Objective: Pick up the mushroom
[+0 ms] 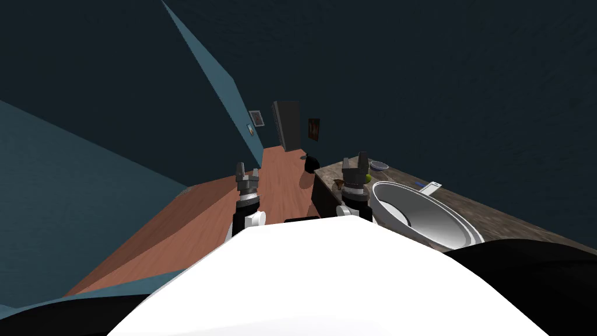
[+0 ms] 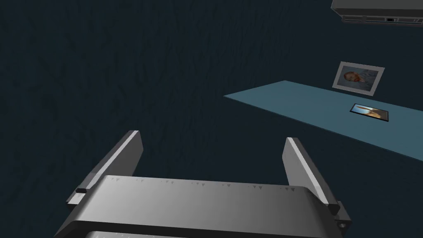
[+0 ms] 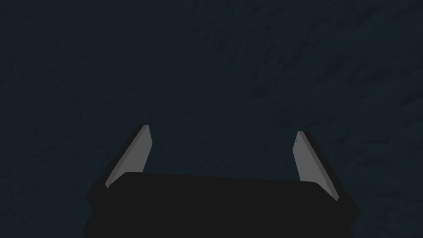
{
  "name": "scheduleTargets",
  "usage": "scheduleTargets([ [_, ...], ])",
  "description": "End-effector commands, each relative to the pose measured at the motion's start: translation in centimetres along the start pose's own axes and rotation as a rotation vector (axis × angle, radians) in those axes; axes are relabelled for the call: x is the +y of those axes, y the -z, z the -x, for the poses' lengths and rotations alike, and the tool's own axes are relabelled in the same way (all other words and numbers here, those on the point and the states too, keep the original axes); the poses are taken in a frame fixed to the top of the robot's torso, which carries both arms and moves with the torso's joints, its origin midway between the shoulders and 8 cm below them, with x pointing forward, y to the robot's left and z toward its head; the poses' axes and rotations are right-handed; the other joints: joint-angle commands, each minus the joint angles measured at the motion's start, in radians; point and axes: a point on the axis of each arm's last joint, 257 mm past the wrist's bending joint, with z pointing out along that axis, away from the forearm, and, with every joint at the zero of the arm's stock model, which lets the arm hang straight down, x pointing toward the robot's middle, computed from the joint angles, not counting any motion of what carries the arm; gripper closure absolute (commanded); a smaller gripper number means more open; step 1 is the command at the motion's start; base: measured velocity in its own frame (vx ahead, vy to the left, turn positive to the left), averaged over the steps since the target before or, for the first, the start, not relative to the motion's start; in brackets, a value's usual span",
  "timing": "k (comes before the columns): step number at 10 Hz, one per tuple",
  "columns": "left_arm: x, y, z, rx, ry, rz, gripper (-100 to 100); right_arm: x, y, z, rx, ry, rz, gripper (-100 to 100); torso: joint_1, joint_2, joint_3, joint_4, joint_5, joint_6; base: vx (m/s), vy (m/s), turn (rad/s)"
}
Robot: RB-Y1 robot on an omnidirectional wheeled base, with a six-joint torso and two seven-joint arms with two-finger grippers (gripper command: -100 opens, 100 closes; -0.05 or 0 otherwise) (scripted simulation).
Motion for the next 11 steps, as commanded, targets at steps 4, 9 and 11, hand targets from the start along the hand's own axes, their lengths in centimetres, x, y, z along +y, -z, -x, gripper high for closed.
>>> scheduleTargets([
  [4, 0.0, 0.0, 0.0, 0.0, 0.0, 0.0, 0, -1.7, 0.9, -1.5, 0.144, 0.122, -0.018, -100, 0.0, 0.004, 0.002, 0.001, 0.0, 0.0, -0.054, 0.017, 0.025],
  [9, 0.0, 0.0, 0.0, 0.0, 0.0, 0.0, 0, -4.5, 2.1, -2.6, 0.319, 0.323, -0.027, -100, 0.004, 0.009, 0.005, 0.002, 0.001, 0.0, -0.114, 0.05, 0.042],
  [11, 0.0, 0.0, 0.0, 0.0, 0.0, 0.0, 0, -6.2, 2.8, -2.8, 0.409, 0.446, -0.023, -100, 0.003, 0.007, 0.004, 0.002, 0.001, 0.0, -0.106, 0.057, 0.049],
])
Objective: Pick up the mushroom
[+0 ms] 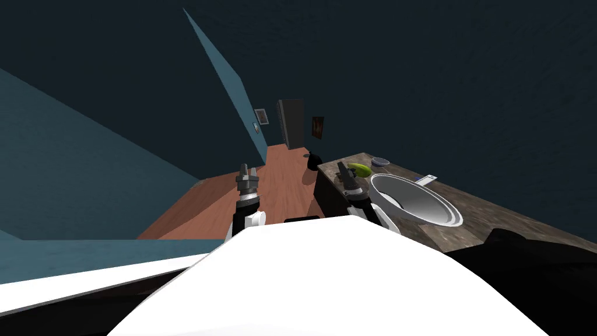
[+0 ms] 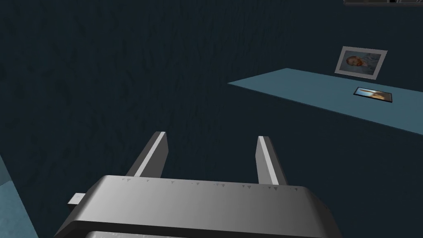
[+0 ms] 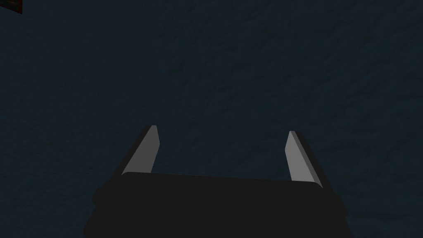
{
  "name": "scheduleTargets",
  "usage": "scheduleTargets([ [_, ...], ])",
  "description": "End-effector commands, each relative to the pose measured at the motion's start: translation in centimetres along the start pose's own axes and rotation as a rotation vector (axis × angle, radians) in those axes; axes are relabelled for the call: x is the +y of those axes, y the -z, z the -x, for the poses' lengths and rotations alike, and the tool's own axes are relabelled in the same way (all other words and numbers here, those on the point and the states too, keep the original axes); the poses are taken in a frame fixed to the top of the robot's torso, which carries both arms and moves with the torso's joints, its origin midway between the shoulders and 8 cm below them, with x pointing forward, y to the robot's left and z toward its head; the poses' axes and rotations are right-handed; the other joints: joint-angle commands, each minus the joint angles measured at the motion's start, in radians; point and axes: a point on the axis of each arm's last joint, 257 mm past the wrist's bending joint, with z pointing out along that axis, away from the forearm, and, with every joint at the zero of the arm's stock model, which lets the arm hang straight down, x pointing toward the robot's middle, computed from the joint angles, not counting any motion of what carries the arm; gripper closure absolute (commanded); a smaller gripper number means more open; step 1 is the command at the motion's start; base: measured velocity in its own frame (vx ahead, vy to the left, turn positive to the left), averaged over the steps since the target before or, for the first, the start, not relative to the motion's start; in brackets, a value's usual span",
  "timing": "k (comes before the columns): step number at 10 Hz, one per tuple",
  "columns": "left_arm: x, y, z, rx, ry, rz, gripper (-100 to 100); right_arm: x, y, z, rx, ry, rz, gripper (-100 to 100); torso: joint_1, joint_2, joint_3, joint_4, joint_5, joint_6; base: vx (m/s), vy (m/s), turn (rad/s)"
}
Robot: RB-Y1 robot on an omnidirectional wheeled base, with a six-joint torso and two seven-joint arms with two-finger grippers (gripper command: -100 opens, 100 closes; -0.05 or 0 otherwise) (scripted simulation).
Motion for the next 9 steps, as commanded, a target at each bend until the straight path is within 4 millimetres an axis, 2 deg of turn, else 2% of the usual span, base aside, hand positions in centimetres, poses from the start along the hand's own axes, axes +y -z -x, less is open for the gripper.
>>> scheduleTargets([
  [1, 0.0, 0.0, 0.0, 0.0, 0.0, 0.0, 0, -1.3, 0.4, -0.7, 0.069, 0.105, -0.003, -100, 0.0, 0.0, 0.0, 0.0, 0.0, 0.0, -0.147, 0.07, 0.063],
  [2, 0.0, 0.0, 0.0, 0.0, 0.0, 0.0, 0, -1.3, 0.4, -0.8, 0.079, 0.11, 0.002, -100, 0.001, 0.002, 0.001, 0.0, 0.0, 0.0, -0.109, 0.051, 0.022],
  [4, 0.0, 0.0, 0.0, 0.0, 0.0, 0.0, 0, -3.2, 1.0, -1.5, 0.168, 0.248, 0.005, -100, -0.001, -0.001, 0.0, 0.0, 0.0, 0.0, -0.111, 0.047, 0.058],
  [5, 0.0, 0.0, 0.0, 0.0, 0.0, 0.0, 0, -3.2, 1.0, -1.5, 0.177, 0.253, 0.009, -100, -0.001, 0.0, 0.0, 0.0, 0.0, 0.0, -0.108, 0.052, 0.026],
  [7, 0.0, 0.0, 0.0, 0.0, 0.0, 0.0, 0, -5.3, 1.8, -1.9, 0.265, 0.394, 0.013, -100, 0.0, 0.0, 0.0, 0.0, 0.0, 0.0, -0.132, 0.066, 0.062],
  [8, 0.0, 0.0, 0.0, 0.0, 0.0, 0.0, 0, -5.3, 1.8, -2.0, 0.278, 0.401, 0.02, -100, 0.0, 0.002, 0.001, 0.0, 0.0, 0.0, -0.09, 0.058, 0.025],
  [9, 0.0, 0.0, 0.0, 0.0, 0.0, 0.0, 0, -6.4, 2.2, -2.1, 0.327, 0.473, 0.024, -100, 0.0, -0.001, 0.0, 0.0, 0.0, 0.0, -0.073, 0.049, 0.051],
])
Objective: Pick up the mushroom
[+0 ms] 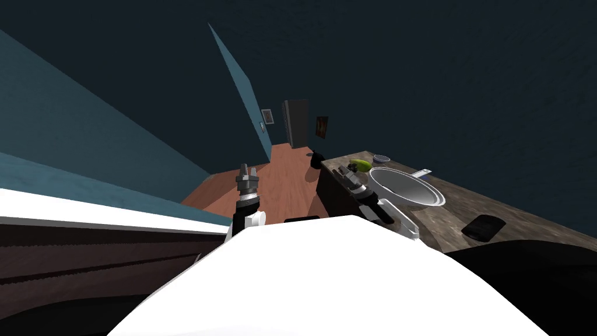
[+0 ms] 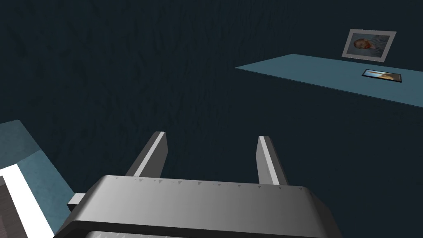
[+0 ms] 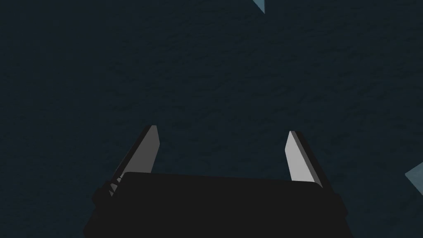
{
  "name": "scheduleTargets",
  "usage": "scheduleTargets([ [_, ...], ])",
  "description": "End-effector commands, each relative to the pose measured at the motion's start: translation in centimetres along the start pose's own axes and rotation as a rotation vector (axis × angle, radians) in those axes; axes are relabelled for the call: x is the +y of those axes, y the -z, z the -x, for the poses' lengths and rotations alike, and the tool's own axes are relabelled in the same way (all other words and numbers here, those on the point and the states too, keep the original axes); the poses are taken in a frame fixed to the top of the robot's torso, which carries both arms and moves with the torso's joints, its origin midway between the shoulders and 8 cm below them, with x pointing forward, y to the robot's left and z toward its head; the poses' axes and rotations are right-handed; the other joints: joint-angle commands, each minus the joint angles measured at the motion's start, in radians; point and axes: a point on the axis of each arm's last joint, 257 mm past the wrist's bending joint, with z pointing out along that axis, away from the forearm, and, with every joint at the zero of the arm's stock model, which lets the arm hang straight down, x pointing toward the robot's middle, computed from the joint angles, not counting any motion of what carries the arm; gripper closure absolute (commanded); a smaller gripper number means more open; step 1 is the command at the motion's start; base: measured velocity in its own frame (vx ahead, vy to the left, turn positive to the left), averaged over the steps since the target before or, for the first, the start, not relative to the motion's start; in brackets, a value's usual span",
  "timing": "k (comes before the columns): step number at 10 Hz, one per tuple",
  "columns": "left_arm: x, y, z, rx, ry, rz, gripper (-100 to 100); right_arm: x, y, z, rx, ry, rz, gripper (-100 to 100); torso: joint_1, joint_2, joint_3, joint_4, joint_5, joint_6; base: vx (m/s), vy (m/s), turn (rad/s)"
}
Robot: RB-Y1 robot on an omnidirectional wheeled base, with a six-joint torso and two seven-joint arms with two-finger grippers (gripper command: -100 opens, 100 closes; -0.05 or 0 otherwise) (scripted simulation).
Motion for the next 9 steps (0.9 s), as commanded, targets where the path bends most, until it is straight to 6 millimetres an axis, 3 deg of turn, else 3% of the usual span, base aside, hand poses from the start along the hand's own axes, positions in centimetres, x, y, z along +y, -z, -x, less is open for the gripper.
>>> scheduleTargets([
  [1, 0.0, 0.0, 0.0, 0.0, 0.0, 0.0, 0, -1.7, 0.5, -1.1, 0.069, 0.106, 0.001, -100, 0.0, 0.0, 0.0, 0.0, 0.0, 0.0, -0.09, 0.06, 0.075],
  [2, 0.0, 0.0, 0.0, 0.0, 0.0, 0.0, 0, -1.7, 0.5, -1.1, 0.081, 0.116, 0.011, -100, 0.0, 0.0, 0.0, 0.0, 0.0, 0.0, -0.076, 0.048, 0.021],
  [4, 0.0, 0.0, 0.0, 0.0, 0.0, 0.0, 0, -4.1, 1.7, -2.4, 0.179, 0.249, 0.013, -100, 0.0, -0.001, -0.001, 0.0, 0.0, 0.0, -0.074, 0.056, 0.07],
  [9, 0.0, 0.0, 0.0, 0.0, 0.0, 0.0, 0, -6.9, 3.2, -3.5, 0.306, 0.397, 0.036, -100, -0.002, -0.004, -0.002, -0.001, -0.001, 0.0, -0.034, 0.022, 0.04],
])
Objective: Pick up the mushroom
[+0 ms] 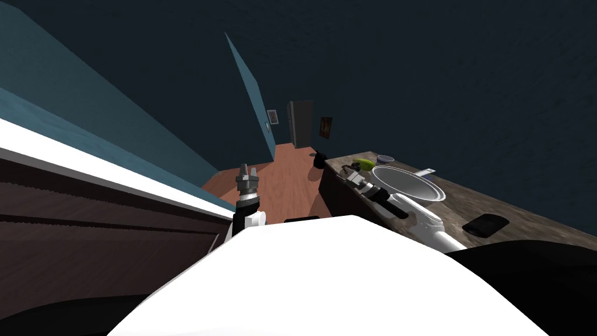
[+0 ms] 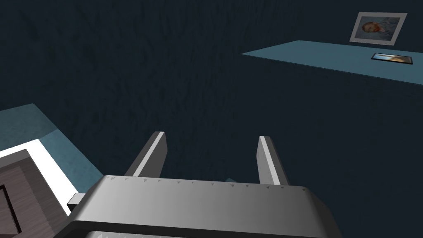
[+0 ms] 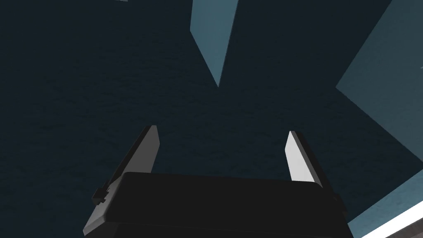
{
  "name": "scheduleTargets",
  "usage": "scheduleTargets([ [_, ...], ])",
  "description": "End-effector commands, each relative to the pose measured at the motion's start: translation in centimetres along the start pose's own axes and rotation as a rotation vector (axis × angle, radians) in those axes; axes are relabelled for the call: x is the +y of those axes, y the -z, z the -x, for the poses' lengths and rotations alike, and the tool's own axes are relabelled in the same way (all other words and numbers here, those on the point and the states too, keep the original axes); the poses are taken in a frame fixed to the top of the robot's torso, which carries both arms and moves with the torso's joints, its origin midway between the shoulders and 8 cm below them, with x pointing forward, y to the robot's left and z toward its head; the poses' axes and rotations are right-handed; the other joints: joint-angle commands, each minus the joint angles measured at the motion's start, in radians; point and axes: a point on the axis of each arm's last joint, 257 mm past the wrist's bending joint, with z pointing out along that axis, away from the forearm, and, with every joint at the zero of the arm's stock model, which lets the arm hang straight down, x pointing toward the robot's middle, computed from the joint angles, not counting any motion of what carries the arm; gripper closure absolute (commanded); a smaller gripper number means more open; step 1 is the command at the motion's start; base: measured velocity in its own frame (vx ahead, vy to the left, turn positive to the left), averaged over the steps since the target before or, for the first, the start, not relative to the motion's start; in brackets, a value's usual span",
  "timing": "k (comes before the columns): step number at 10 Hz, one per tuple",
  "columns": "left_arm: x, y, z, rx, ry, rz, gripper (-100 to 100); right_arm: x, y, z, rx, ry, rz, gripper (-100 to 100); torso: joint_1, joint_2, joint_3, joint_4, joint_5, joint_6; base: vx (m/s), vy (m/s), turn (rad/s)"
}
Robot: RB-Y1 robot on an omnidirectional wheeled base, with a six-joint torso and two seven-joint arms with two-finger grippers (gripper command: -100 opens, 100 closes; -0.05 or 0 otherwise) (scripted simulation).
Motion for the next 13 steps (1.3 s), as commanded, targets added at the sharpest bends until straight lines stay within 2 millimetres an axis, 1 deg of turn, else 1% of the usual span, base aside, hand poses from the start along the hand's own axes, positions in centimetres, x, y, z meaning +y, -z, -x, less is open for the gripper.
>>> scheduleTargets([
  [1, 0.0, 0.0, 0.0, 0.0, 0.0, 0.0, 0, -1.3, 0.8, -1.3, 0.067, 0.072, 0.006, -100, 0.0, 0.0, 0.0, 0.0, 0.0, 0.0, -0.008, 0.015, 0.053],
  [2, 0.0, 0.0, 0.0, 0.0, 0.0, 0.0, 0, -1.4, 0.8, -1.3, 0.07, 0.076, 0.01, -100, 0.0, 0.0, 0.0, 0.0, 0.0, 0.0, -0.006, 0.011, 0.03],
  [4, 0.0, 0.0, 0.0, 0.0, 0.0, 0.0, 0, -3.6, 2.6, -3.8, 0.184, 0.183, 0.017, -100, 0.0, -0.001, -0.001, 0.0, 0.0, 0.0, 0.01, 0.012, 0.08],
  [5, 0.0, 0.0, 0.0, 0.0, 0.0, 0.0, 0, -3.8, 2.6, -3.8, 0.195, 0.197, 0.027, -100, -0.001, -0.002, -0.001, 0.0, 0.0, 0.0, 0.019, 0.002, 0.03],
  [6, 0.0, 0.0, 0.0, 0.0, 0.0, 0.0, 0, -5.1, 3.8, -5.0, 0.256, 0.248, 0.032, -100, -0.001, -0.002, -0.001, -0.001, 0.0, 0.0, 0.029, -0.001, 0.06],
  [7, 0.0, 0.0, 0.0, 0.0, 0.0, 0.0, 0, -5.1, 3.8, -5.0, 0.259, 0.253, 0.036, -100, -0.001, -0.003, -0.002, -0.001, 0.0, 0.0, 0.025, -0.002, 0.032],
  [9, 0.0, 0.0, 0.0, 0.0, 0.0, 0.0, 0, -7.7, 6.4, -7.3, 0.383, 0.345, 0.048, -100, -0.002, -0.004, -0.002, -0.001, 0.0, 0.0, 0.059, -0.01, 0.085],
  [10, 0.0, 0.0, 0.0, 0.0, 0.0, 0.0, 0, -7.8, 6.3, -7.1, 0.388, 0.356, 0.057, -100, -0.002, -0.006, -0.003, -0.001, -0.001, 0.0, 0.056, -0.015, 0.035],
  [11, 0.0, 0.0, 0.0, 0.0, 0.0, 0.0, 0, -9.1, 7.8, -8.1, 0.451, 0.4, 0.066, -100, -0.002, -0.005, -0.003, -0.001, -0.001, 0.0, 0.059, -0.011, 0.078],
  [12, 0.0, 0.0, 0.0, 0.0, 0.0, 0.0, 0, -9.2, 7.8, -8.1, 0.453, 0.404, 0.068, -100, -0.002, -0.005, -0.003, -0.001, -0.001, 0.0, 0.05, -0.016, 0.025],
  [13, 0.0, 0.0, 0.0, 0.0, 0.0, 0.0, 0, -10.5, 9.3, -9.0, 0.517, 0.448, 0.08, -100, -0.002, -0.005, -0.003, -0.001, -0.001, 0.0, 0.061, -0.018, 0.057],
])
